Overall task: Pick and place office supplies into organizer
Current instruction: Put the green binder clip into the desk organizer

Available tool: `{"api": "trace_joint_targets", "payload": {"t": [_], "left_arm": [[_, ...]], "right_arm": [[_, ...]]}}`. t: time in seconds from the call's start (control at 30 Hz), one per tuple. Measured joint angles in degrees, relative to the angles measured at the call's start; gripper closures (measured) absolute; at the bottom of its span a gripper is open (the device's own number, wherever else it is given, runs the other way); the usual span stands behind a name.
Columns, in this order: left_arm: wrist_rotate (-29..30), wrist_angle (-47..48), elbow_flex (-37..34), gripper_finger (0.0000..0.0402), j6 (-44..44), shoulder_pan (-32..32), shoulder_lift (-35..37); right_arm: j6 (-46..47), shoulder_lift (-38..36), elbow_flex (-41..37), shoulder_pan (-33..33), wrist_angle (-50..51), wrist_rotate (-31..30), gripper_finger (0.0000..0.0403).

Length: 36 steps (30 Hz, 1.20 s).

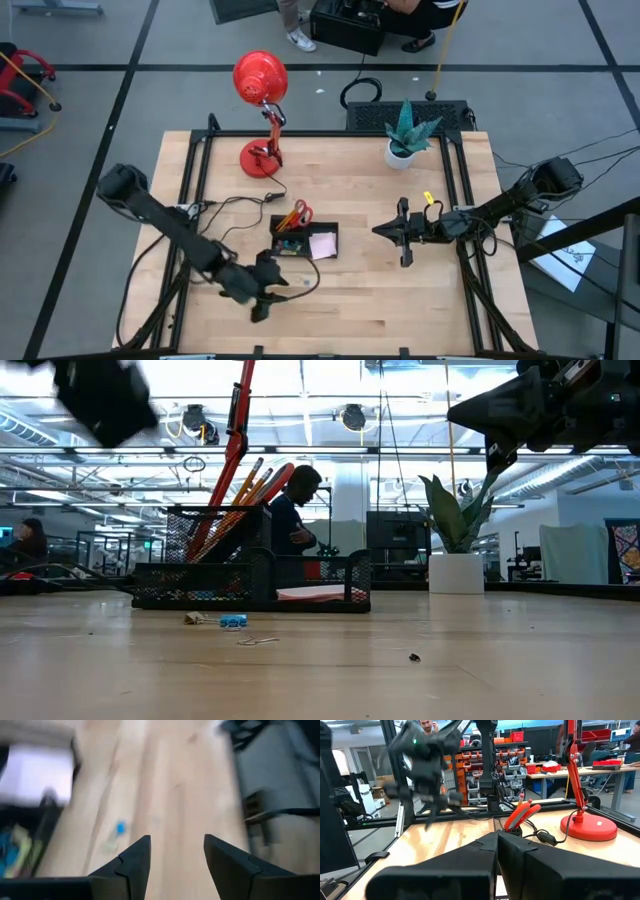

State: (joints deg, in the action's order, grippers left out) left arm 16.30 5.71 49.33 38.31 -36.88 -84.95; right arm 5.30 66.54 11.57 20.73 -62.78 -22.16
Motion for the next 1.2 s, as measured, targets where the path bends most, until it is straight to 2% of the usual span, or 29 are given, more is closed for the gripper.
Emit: {"api": "trace_joint_targets", "payload": {"t": [0.1,0.23,0.5,0.67,0.87,1.1,1.2], "left_arm": [[1.44,0.07,-0.01,0.0213,6.37,-0.55,-5.97],[3.16,-2.35,-0.01,0.0213,7.86,-1.19,-13.37],[12.21,-3.12,0.05,0.0213,5.67,-0.79,-20.57],[12.92,-3.02,0.23,0.0213,-0.66,-0.79,-21.76],[11.05,-3.47,0.23,0.0213,-11.65,0.05,-21.52],[1.37,-3.23,0.23,0.0213,-11.59,4.78,-21.46],[-1.04,-3.09,0.23,0.0213,-11.29,6.18,-21.46]], "right_arm": [[0.02,0.00,0.00,0.00,0.00,0.01,0.0399],[0.23,0.00,0.00,0.00,0.00,0.01,0.0399],[0.24,0.00,0.00,0.00,0.01,-0.01,0.0399],[0.11,0.00,0.00,0.00,0.02,-0.04,0.0399],[0.09,0.00,0.00,0.00,0.16,-0.08,0.0399],[0.22,0.00,0.00,0.00,0.24,-0.10,0.0399],[0.22,0.00,0.00,-0.01,0.26,-0.12,0.0399]]}}
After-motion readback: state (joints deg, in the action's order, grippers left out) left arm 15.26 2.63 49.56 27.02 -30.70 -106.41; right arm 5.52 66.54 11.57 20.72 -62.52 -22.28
